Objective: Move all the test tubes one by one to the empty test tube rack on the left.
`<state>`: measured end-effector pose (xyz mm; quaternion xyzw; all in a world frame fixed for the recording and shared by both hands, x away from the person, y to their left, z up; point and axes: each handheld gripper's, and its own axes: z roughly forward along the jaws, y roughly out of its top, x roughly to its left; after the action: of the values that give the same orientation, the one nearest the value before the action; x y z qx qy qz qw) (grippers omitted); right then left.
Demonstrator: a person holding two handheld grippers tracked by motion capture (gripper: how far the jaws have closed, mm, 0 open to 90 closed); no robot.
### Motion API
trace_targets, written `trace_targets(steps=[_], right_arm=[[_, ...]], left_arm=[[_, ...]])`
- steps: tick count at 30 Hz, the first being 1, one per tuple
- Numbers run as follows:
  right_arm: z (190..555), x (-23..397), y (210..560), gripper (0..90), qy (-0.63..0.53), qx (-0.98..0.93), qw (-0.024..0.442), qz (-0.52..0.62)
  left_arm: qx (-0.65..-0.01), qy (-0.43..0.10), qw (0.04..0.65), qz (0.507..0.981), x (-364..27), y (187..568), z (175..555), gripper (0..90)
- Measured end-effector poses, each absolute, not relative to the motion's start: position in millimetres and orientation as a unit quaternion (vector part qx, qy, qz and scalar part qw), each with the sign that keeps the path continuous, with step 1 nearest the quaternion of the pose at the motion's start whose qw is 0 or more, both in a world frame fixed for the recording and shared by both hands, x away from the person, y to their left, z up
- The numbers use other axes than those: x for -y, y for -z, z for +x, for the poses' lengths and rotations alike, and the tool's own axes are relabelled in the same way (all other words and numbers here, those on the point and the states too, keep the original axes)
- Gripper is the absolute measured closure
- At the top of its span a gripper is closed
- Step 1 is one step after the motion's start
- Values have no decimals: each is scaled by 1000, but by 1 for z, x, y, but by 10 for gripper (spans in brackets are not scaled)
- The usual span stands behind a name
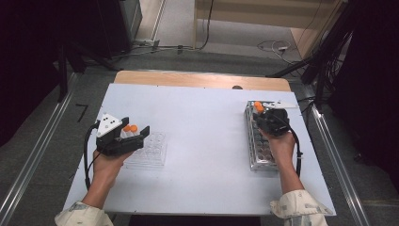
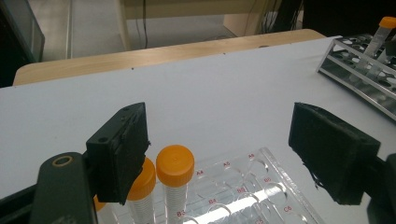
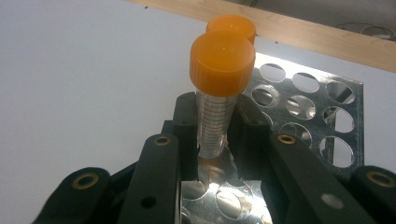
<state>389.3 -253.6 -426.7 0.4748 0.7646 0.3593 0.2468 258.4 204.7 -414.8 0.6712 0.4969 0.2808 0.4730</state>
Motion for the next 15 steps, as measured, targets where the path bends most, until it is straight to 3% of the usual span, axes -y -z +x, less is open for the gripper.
trace_targets(steps=[15], right_arm=[[376,262,400,722,-408,-741,257,467]], left_arm=[[-495,-280,474,672,-203,414,258,208]])
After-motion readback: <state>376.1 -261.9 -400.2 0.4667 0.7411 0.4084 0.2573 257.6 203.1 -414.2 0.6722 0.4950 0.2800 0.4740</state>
